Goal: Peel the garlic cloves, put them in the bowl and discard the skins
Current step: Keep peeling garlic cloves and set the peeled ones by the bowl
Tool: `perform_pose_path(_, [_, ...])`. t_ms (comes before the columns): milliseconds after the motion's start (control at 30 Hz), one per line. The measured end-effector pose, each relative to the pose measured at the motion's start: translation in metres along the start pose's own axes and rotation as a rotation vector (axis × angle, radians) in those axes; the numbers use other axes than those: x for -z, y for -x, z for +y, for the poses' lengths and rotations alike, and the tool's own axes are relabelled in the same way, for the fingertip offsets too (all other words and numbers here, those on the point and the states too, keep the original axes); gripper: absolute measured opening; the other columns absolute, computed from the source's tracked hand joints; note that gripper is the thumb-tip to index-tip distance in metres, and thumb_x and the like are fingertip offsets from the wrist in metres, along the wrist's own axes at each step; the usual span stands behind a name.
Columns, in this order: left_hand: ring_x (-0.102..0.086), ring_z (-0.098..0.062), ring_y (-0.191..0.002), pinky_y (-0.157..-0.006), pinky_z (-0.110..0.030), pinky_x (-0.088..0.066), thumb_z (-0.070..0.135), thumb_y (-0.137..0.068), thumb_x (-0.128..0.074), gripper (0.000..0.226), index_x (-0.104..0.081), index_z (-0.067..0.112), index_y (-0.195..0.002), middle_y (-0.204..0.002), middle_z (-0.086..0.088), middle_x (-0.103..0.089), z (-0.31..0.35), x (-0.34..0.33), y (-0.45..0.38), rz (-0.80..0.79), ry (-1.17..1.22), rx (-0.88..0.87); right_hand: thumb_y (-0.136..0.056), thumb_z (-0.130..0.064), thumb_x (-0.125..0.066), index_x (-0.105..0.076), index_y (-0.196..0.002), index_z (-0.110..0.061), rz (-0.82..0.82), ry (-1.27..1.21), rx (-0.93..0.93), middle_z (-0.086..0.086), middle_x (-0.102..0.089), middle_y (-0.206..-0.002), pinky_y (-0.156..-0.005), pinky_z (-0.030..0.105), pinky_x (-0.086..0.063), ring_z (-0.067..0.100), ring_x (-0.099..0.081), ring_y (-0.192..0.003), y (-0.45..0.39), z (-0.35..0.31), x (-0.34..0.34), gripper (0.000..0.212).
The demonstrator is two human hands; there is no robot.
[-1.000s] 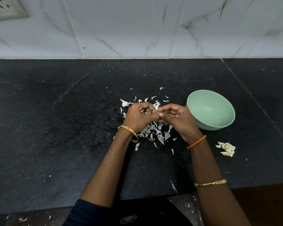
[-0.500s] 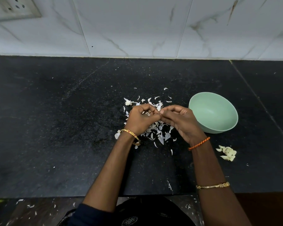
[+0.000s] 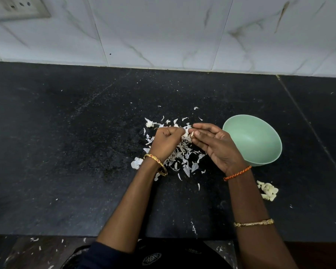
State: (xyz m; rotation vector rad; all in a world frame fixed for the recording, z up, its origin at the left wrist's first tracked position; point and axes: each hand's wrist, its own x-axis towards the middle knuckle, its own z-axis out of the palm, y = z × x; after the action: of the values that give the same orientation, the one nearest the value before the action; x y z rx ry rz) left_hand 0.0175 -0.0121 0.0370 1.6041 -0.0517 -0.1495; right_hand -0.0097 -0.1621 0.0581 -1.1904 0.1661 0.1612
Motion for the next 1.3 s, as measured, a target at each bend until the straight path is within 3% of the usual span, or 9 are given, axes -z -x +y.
perform_pose_path(167, [-0.043, 0.002, -0.050, -0.053, -0.012, -0.039, 0.002, -0.086, -0.065, 0.026, -0.054, 0.009, -0.063, -0.062, 0.002, -0.050, -0.006, 0.001, -0.010, 0.005, -0.077, -0.069, -0.083, 0.012, -0.061, -0.064, -0.099, -0.001, 0.054, -0.012, 0.011, 0.011, -0.073, -0.088, -0.072, 0.022, -0.057, 0.017, -0.071, -0.081, -0.005, 0.000, -0.002, 0.022])
perform_pose_path(267, [-0.050, 0.000, -0.053, -0.050, -0.013, -0.041, 0.003, -0.083, -0.068, 0.009, -0.063, 0.010, -0.081, -0.076, 0.003, -0.058, -0.005, 0.004, -0.015, -0.003, -0.138, -0.048, -0.083, 0.012, -0.061, -0.064, -0.098, 0.000, 0.094, 0.002, -0.002, 0.012, -0.073, -0.085, -0.073, 0.023, -0.058, 0.017, -0.071, -0.080, -0.012, 0.002, -0.005, 0.018])
perform_pose_path(333, [-0.055, -0.005, -0.052, -0.047, -0.015, -0.043, 0.004, -0.083, -0.069, 0.010, -0.065, 0.012, -0.088, -0.081, 0.002, -0.059, -0.003, 0.004, -0.017, -0.006, -0.211, -0.030, -0.085, 0.011, -0.060, -0.064, -0.096, 0.003, 0.121, 0.011, -0.034, 0.012, -0.072, -0.084, -0.073, 0.023, -0.058, 0.017, -0.071, -0.080, -0.017, 0.005, -0.008, 0.015])
perform_pose_path(567, [-0.051, 0.001, -0.054, -0.052, -0.009, -0.042, 0.006, -0.079, -0.070, 0.010, -0.072, 0.015, -0.076, -0.068, 0.012, -0.061, -0.004, 0.004, -0.016, 0.099, -0.506, -0.105, -0.082, 0.007, -0.065, -0.069, -0.087, -0.002, 0.073, 0.118, -0.115, 0.006, -0.073, -0.086, -0.077, 0.021, -0.057, 0.012, -0.070, -0.084, -0.020, 0.010, -0.008, 0.011])
perform_pose_path(767, [-0.065, -0.010, -0.070, -0.066, -0.028, -0.054, 0.017, -0.075, -0.076, 0.006, -0.077, 0.020, -0.080, -0.072, 0.009, -0.068, 0.000, 0.002, -0.010, 0.153, -0.596, -0.136, -0.081, 0.001, -0.070, -0.067, -0.082, -0.002, 0.126, 0.094, -0.153, 0.009, -0.071, -0.083, -0.068, 0.020, -0.057, 0.013, -0.069, -0.077, -0.020, 0.012, -0.010, 0.005])
perform_pose_path(933, [-0.067, -0.012, -0.067, -0.070, -0.033, -0.057, 0.015, -0.079, -0.073, 0.005, -0.076, 0.018, -0.082, -0.080, 0.004, -0.073, -0.005, 0.002, -0.005, 0.151, -0.453, -0.004, -0.084, 0.010, -0.063, -0.063, -0.083, 0.001, 0.146, 0.060, -0.197, 0.011, -0.067, -0.076, -0.065, 0.021, -0.058, 0.010, -0.067, -0.062, -0.019, 0.009, -0.012, 0.009])
perform_pose_path(1133, [-0.057, -0.004, -0.045, -0.051, -0.016, -0.044, 0.021, -0.084, -0.070, 0.018, -0.071, 0.014, -0.067, -0.067, -0.006, -0.071, -0.008, 0.005, 0.003, 0.166, -0.423, 0.112, -0.086, 0.016, -0.053, -0.064, -0.095, 0.009, 0.019, -0.071, -0.244, 0.013, -0.071, -0.081, -0.074, 0.020, -0.058, 0.012, -0.070, -0.073, -0.007, 0.010, -0.007, 0.016])
perform_pose_path(1300, [-0.049, -0.010, -0.050, -0.058, -0.025, -0.045, 0.026, -0.081, -0.072, 0.039, -0.053, 0.016, -0.049, -0.053, 0.002, -0.057, -0.014, -0.001, 0.009, 0.295, -0.351, 0.133, -0.085, 0.015, -0.055, -0.065, -0.091, 0.007, 0.039, -0.114, -0.242, 0.012, -0.072, -0.078, -0.077, 0.022, -0.058, 0.016, -0.071, -0.078, 0.006, 0.013, -0.002, 0.014])
